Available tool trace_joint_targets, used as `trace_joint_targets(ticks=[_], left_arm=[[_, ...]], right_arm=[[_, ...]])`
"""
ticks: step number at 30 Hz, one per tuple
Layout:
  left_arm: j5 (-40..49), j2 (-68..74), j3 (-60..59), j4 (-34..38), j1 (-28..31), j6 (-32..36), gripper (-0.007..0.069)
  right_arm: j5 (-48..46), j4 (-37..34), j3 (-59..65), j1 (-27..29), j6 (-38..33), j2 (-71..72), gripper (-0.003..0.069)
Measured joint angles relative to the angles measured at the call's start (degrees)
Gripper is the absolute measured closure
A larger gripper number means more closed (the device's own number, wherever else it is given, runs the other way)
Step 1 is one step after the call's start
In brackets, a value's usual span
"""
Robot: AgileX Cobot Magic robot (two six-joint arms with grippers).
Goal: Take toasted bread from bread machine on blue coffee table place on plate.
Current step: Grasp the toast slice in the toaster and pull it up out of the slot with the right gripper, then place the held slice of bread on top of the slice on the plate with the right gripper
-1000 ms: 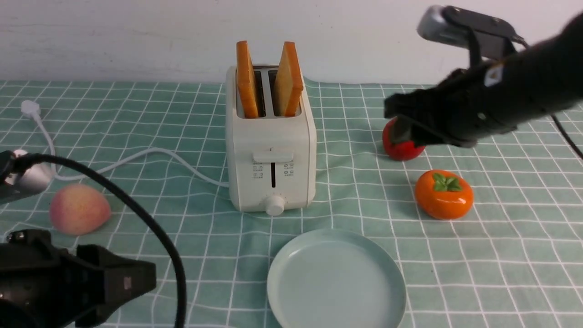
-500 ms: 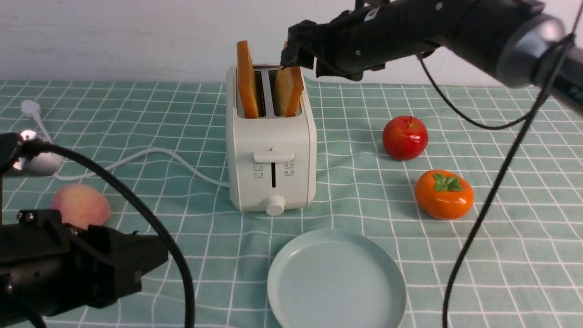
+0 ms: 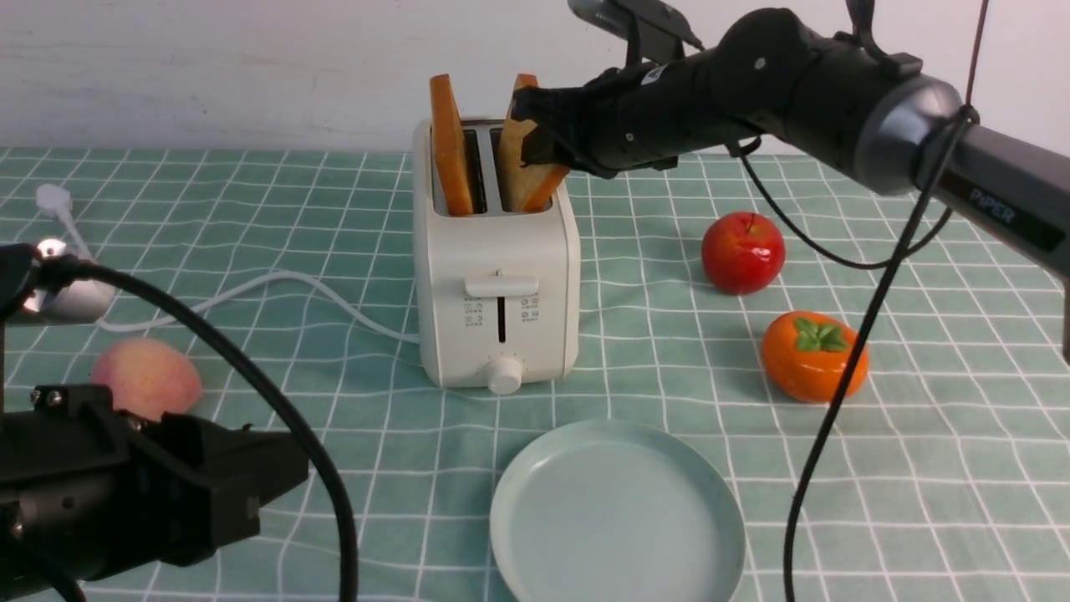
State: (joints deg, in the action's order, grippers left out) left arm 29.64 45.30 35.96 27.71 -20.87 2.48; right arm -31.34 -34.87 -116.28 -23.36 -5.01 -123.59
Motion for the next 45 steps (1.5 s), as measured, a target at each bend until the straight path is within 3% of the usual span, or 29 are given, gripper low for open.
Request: trace_joint_targets(ticks=[9,12,17,21,24,27,28,32,35,40,45], left_arm=[[0.47,0.0,0.0,-0.02,0.0,0.0,0.0379],[0.41,0.0,0.0,-0.02,0.0,0.0,0.0379],[-0.37,0.0,0.0,-0.02,0.0,0.0,0.0379],[-0.66,0.0,0.0,-0.02,0.0,0.0,0.0379],[-0.66,0.0,0.0,-0.02,0.0,0.0,0.0379],[-0.66,0.0,0.0,-0.02,0.0,0.0,0.0379],[-0.66,0.0,0.0,-0.02,0.0,0.0,0.0379],[-0.66,0.0,0.0,-0.02,0.0,0.0,0.0379],[-0.66,0.0,0.0,0.21,0.0,0.0,0.0379],[0.85,0.0,0.0,0.6,0.0,0.0,0.0379],[2.69,0.0,0.0,0.65,0.0,0.0,0.0381]], right_arm=[[-11.67,2.83,0.33,7.17,0.0,14.82,0.0546],[-23.11,6.24,-0.13,12.36,0.0,22.28,0.0546],[-37.59,12.57,1.12,16.3,1.32,27.24,0.0546],[-38.58,11.96,10.11,16.42,2.6,29.75,0.0546],[-36.2,6.18,21.64,15.24,2.43,30.83,0.0546],[-30.25,-7.08,36.85,11.42,-4.81,30.91,0.0546],[-29.83,-8.0,37.63,11.15,-6.12,30.91,0.0546],[-21.68,-29.74,50.27,5.74,-22.66,30.15,0.0546],[-18.97,-39.7,55.71,3.5,-34.82,28.7,0.0546],[-16.24,-42.6,60.32,3.03,-44.27,26.24,0.0546],[-7.1,-35.63,62.24,3.03,-45.6,25.04,0.0526]])
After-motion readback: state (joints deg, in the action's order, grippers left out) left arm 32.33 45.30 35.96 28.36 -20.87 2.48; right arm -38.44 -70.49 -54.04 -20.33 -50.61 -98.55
